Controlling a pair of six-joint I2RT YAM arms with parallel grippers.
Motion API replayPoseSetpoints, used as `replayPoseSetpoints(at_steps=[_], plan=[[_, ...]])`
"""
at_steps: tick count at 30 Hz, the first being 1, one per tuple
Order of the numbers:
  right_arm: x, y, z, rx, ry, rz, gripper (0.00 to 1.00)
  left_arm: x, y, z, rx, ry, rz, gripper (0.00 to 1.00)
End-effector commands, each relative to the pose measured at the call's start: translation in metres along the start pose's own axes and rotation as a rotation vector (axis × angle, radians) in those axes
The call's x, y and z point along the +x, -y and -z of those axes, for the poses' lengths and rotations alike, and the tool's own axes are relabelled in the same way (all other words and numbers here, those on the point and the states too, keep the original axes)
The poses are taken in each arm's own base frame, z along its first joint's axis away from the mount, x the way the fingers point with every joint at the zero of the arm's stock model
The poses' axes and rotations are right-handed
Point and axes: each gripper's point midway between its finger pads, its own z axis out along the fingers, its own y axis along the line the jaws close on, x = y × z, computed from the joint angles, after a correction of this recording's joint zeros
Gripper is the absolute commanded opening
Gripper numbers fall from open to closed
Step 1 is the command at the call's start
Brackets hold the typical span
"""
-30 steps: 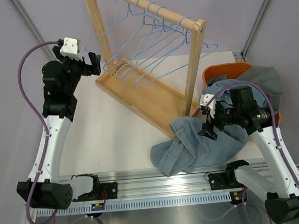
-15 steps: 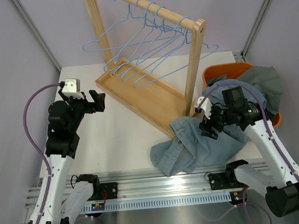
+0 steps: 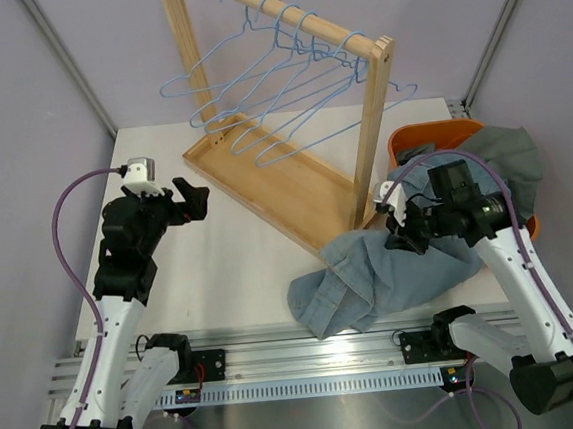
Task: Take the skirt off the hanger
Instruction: Pick up the skirt from the center of the board.
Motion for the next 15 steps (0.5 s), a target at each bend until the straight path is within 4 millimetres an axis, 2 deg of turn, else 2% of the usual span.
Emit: replayPoseSetpoints(at_steps=[1, 4, 7, 9, 10, 12, 13, 14, 15], plan=[[-0.077, -0.025, 0.056, 0.019, 0.243, 0.101, 0.0, -0.013, 0.005, 0.004, 0.02, 0.034, -0.005, 0.99], [-0.107, -0.026, 0.085, 0.086, 0.326, 0.111, 0.0, -0.013, 0.006, 0.005, 0.02, 0.035, -0.009, 0.99], [-0.146, -0.02, 0.129, 0.221, 0.429, 0.128, 0.0, -0.014, 0.005, 0.008, 0.015, 0.043, -0.019, 0.99], [-0.159, -0.008, 0.151, 0.331, 0.471, 0.109, 0.0, -0.015, 0.002, 0.01, 0.007, 0.045, -0.055, 0.99], [-0.176, -0.006, 0.172, 0.398, 0.532, 0.119, 0.0, -0.014, 0.001, 0.011, 0.0, 0.041, -0.067, 0.99], [-0.185, 0.007, 0.199, 0.537, 0.574, 0.106, 0.0, -0.019, -0.002, 0.013, -0.015, 0.047, -0.103, 0.99], [-0.2, 0.011, 0.221, 0.615, 0.638, 0.117, 0.0, -0.018, -0.003, 0.014, -0.016, 0.044, -0.114, 0.99], [-0.206, 0.015, 0.236, 0.678, 0.666, 0.114, 0.0, -0.02, -0.002, 0.014, -0.012, 0.044, -0.129, 0.99], [-0.207, 0.029, 0.252, 0.781, 0.679, 0.078, 0.0, -0.02, -0.002, 0.015, -0.011, 0.044, -0.134, 0.99]])
